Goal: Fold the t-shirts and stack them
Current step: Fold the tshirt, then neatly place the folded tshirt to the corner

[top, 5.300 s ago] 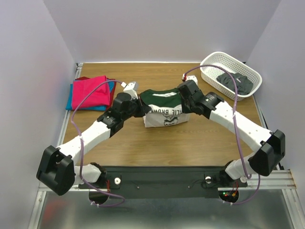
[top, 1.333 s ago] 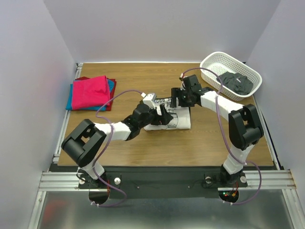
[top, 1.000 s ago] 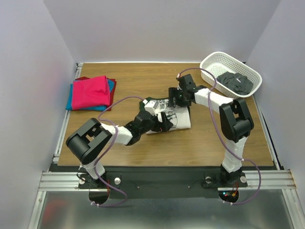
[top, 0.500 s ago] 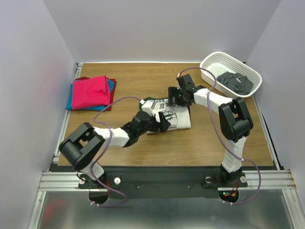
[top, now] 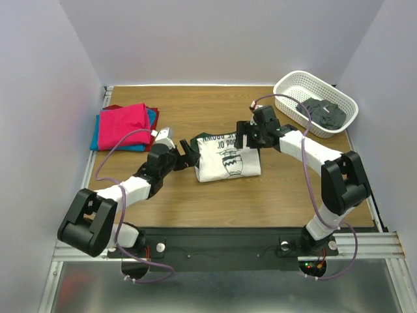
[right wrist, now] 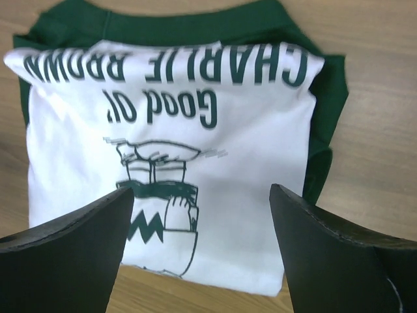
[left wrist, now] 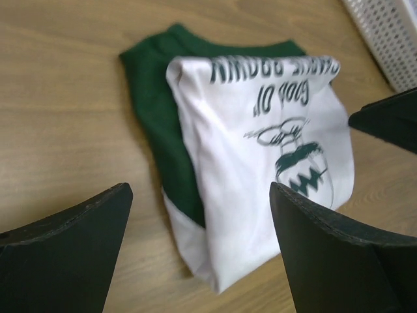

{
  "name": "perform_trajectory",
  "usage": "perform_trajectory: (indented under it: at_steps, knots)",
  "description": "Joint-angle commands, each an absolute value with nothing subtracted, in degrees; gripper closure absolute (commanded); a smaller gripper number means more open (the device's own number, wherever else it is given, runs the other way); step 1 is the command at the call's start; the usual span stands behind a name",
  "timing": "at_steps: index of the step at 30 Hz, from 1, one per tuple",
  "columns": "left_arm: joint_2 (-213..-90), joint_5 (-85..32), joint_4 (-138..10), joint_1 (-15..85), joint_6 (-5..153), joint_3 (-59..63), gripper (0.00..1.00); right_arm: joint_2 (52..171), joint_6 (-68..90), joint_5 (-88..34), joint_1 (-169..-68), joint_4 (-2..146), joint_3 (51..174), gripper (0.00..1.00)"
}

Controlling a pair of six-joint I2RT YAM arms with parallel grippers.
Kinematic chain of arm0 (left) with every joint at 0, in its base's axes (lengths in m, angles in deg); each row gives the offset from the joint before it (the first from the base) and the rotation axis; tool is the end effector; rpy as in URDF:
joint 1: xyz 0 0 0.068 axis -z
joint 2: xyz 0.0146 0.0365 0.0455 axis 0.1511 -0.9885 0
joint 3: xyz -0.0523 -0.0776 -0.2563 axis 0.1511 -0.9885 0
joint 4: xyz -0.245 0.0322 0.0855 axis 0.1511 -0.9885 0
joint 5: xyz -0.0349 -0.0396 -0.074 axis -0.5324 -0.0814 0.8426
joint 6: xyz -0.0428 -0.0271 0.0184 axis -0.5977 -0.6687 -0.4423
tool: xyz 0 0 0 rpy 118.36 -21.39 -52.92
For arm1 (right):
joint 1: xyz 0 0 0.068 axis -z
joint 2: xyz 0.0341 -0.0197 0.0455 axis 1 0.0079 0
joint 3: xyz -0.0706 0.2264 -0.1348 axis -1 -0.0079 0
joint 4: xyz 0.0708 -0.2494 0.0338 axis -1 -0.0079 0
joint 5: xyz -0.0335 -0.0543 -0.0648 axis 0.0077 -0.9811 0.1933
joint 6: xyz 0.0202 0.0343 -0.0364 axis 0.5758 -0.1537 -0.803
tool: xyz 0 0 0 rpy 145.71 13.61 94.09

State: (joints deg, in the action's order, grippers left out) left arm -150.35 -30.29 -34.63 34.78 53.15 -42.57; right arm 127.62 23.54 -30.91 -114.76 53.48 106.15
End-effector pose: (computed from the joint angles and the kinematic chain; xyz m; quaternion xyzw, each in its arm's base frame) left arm 0.2378 -0.1196 0.2030 -0.0231 0.7926 -0.3268 0.5143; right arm 0.3351 0.1607 0.2356 -0.0619 0.9273 0.1702 0.3275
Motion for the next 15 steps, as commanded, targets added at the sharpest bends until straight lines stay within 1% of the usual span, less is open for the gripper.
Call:
perform_trajectory:
  at_steps: [1,2,7,15]
  knots:
    - [-151.58,-18.30,-27.32,32.60,52.22,-44.85,0.01,125.37,23.21,-28.66,-116.00,55.39,101.74,0.09]
    - [-152.29,-17.06,-24.96,32.33,51.61,-45.03,0.01,125.37,23.30,-28.74,-116.00,55.74,101.03,0.09]
    - [-156.94,-13.98,-22.48,32.16,51.16,-44.68,0.01,127.30,23.74,-30.33,-116.00,56.44,97.77,0.09]
    - [-161.26,-16.69,-20.54,31.28,49.58,-45.91,0.01,128.53,24.09,-30.50,-116.00,57.06,96.54,0.09]
